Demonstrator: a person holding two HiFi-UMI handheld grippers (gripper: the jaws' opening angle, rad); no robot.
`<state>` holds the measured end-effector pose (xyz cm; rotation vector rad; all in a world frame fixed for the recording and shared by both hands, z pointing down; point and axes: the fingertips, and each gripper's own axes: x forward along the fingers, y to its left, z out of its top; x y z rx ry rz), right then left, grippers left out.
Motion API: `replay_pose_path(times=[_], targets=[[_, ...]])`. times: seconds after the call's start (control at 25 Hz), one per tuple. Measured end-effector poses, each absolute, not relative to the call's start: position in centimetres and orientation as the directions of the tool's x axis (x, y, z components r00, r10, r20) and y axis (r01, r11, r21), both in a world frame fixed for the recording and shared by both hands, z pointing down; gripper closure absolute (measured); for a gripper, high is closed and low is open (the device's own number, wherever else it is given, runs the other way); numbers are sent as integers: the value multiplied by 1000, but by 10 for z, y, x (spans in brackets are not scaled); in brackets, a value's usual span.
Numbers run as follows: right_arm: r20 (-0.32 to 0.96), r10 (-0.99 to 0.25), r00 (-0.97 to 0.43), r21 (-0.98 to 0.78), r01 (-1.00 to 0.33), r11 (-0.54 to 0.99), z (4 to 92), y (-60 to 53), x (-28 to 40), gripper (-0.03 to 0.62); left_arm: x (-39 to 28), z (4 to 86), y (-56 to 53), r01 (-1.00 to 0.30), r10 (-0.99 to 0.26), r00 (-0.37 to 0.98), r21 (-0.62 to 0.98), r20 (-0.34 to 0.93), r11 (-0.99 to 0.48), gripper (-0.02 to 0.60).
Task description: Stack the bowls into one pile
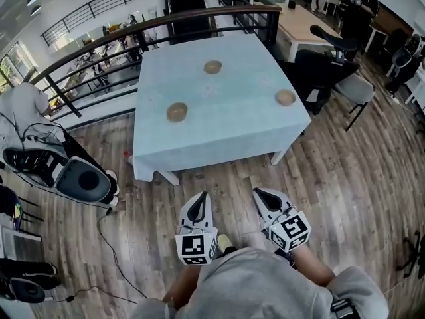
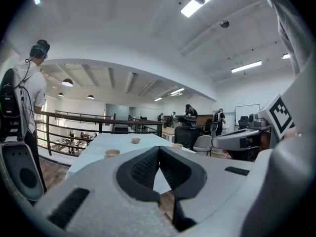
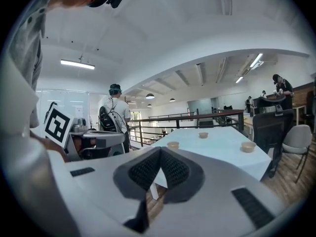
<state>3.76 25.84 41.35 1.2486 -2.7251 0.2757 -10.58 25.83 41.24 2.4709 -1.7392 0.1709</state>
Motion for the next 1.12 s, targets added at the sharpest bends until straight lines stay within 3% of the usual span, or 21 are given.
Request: replay_pose_path(times=[0.56, 1.12], targets=[[212, -733, -646, -93, -760, 643, 418, 243, -18, 568, -165, 416, 235, -944, -930, 327, 17, 166, -329, 563], [216, -733, -645, -65, -759, 648, 424, 207, -21, 568, -181, 416, 213, -953, -942, 303, 16, 146, -304, 563]])
